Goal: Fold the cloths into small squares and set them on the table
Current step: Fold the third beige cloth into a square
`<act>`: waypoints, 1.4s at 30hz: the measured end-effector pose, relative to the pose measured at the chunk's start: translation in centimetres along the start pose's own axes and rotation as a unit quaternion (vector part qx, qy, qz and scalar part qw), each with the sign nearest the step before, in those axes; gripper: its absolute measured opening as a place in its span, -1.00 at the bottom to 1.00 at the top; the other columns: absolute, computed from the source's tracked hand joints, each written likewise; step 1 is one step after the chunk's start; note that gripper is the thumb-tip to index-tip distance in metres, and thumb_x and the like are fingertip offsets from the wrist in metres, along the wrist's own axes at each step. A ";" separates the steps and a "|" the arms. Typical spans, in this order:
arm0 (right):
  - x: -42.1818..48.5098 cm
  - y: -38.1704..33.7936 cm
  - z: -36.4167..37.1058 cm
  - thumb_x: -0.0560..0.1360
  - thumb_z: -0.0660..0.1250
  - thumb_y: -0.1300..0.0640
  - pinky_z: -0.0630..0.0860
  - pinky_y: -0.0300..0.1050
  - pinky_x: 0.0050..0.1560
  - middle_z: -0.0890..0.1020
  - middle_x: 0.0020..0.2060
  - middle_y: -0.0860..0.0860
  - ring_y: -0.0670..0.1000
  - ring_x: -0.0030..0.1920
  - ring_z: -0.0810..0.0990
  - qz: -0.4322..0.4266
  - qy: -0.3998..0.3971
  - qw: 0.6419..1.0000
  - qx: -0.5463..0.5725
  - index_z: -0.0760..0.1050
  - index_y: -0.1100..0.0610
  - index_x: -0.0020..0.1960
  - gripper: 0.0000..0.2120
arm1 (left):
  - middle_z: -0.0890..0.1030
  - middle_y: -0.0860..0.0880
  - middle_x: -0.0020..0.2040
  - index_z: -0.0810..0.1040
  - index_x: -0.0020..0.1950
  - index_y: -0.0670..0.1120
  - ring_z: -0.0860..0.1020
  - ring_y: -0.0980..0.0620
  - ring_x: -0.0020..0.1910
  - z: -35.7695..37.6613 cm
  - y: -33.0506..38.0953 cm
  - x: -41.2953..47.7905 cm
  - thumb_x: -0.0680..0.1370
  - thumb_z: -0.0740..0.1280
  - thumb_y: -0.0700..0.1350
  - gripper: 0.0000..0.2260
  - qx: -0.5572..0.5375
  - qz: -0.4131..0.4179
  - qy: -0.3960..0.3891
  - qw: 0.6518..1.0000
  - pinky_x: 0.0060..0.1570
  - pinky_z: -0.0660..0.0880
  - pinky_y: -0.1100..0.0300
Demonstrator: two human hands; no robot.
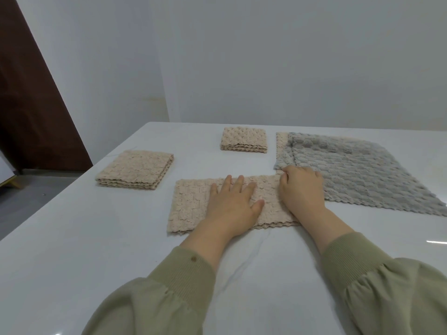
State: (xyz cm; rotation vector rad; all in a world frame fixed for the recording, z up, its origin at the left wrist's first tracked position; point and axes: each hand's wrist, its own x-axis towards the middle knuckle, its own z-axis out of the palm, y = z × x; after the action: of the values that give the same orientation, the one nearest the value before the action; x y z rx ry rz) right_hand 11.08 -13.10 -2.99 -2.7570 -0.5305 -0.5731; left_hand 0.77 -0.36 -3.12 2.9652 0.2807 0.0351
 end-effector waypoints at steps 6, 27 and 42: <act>1.0 1.0 0.3 0.53 0.13 0.18 0.23 0.10 0.32 0.61 0.05 0.15 0.19 0.16 0.45 -0.018 -0.042 0.998 -0.039 0.53 0.20 0.13 -0.72 | -0.08 0.00 0.57 -0.03 0.55 0.10 -0.14 -0.05 0.54 -0.3 0.1 -0.1 0.61 -0.07 0.22 -0.47 0.005 -0.002 -0.006 1.000 0.46 -0.17 -0.18; 0.9 0.3 -0.6 0.40 0.25 0.16 0.08 0.20 0.41 0.49 -0.11 0.08 0.19 0.11 0.40 0.011 -0.082 0.994 0.074 0.33 0.12 -0.03 -0.82 | 0.00 0.00 0.57 0.03 0.54 0.09 -0.08 -0.04 0.54 -0.1 0.0 0.1 0.60 -0.02 0.22 -0.47 -0.010 -0.001 0.006 1.000 0.45 -0.15 -0.17; -0.1 -1.5 -1.8 0.44 0.19 0.42 0.40 -0.16 -0.24 0.56 -0.21 0.04 0.05 -0.24 0.52 -0.131 0.206 0.921 0.303 0.46 0.25 0.04 -0.78 | 0.16 0.01 0.53 -0.05 0.55 0.03 0.09 -0.02 0.51 -0.1 -0.3 0.4 0.54 0.22 0.19 -0.30 -0.139 -0.020 0.112 0.984 0.45 0.05 -0.17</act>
State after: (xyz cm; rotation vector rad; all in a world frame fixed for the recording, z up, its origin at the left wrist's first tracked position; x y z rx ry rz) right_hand 9.75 -12.36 -1.17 -1.9264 -0.8126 -0.8515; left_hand 1.11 0.02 -3.09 2.6766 0.3331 0.3732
